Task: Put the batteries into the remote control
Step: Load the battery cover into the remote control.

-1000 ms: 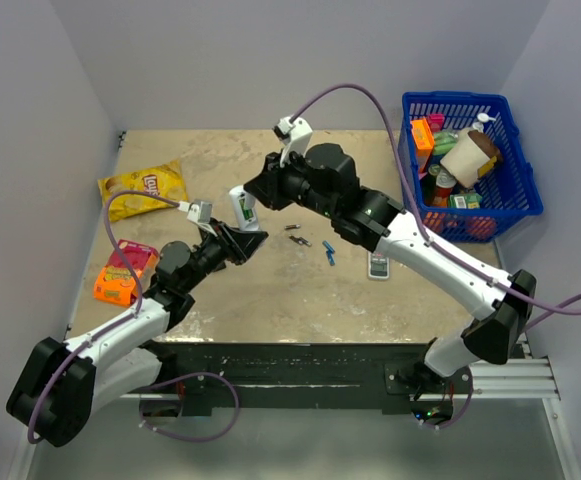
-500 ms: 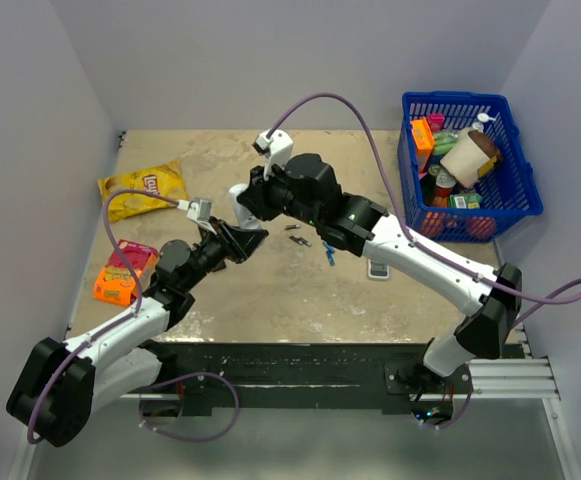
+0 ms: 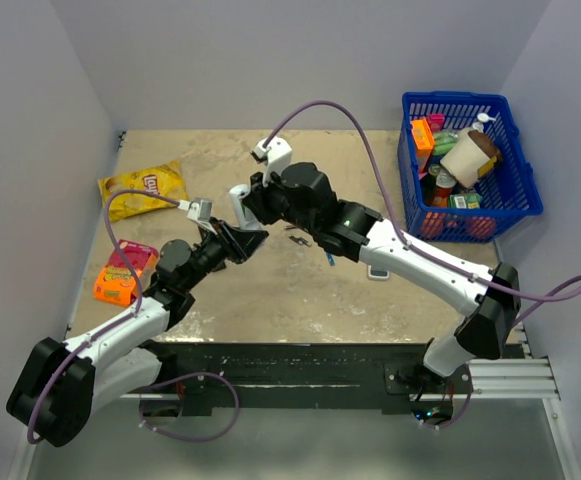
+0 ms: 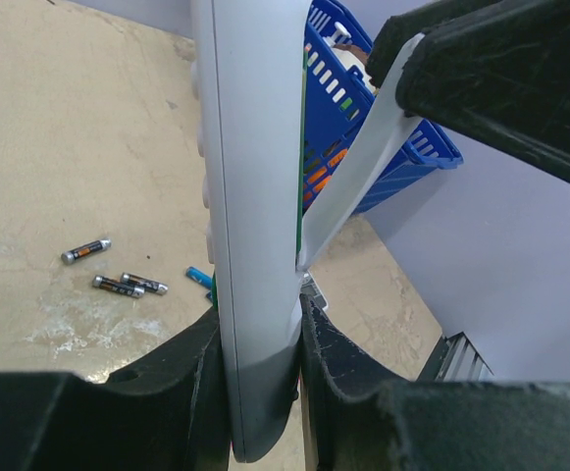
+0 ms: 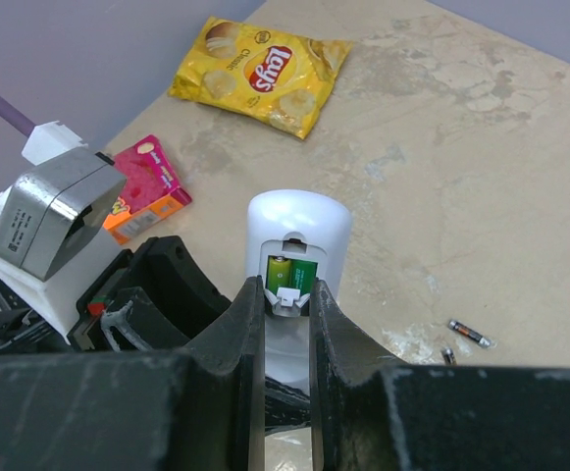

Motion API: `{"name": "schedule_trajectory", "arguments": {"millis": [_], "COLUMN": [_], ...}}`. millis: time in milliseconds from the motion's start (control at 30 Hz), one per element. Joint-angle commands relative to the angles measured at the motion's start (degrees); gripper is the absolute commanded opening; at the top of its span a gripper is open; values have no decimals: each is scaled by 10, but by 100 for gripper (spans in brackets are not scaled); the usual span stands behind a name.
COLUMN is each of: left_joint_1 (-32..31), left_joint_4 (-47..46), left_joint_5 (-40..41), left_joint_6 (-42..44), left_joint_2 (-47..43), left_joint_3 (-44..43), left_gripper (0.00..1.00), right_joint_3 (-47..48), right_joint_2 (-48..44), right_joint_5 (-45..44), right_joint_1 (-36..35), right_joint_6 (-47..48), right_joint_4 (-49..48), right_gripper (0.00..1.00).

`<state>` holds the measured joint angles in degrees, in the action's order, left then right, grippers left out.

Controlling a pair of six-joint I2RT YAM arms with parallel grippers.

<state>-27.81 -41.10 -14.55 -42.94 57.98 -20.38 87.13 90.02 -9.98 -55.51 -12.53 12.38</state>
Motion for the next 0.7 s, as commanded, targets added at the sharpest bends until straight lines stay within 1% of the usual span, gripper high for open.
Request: {"name": "schedule_trajectory", "arguments": {"millis": [0, 367, 667], "left_joint_1": [0, 0, 0], "left_joint_4": [-45, -54, -55], "left_joint_5": [0, -9, -9], "left_joint_6": [-14, -20, -21], "left_joint_2": [-5, -3, -1], "left_joint_3": [-25, -25, -23], "left_gripper": [0, 0, 0], "right_joint_3": [-13, -40, -45], "right_joint_2": [-18, -33, -41], "right_joint_5": [-28, -25, -28], "right_joint_1": [-5, -7, -8], "right_joint_6": [15, 15, 15], "right_joint_4": [-37, -83, -96], "right_gripper": [10, 10, 10]}}
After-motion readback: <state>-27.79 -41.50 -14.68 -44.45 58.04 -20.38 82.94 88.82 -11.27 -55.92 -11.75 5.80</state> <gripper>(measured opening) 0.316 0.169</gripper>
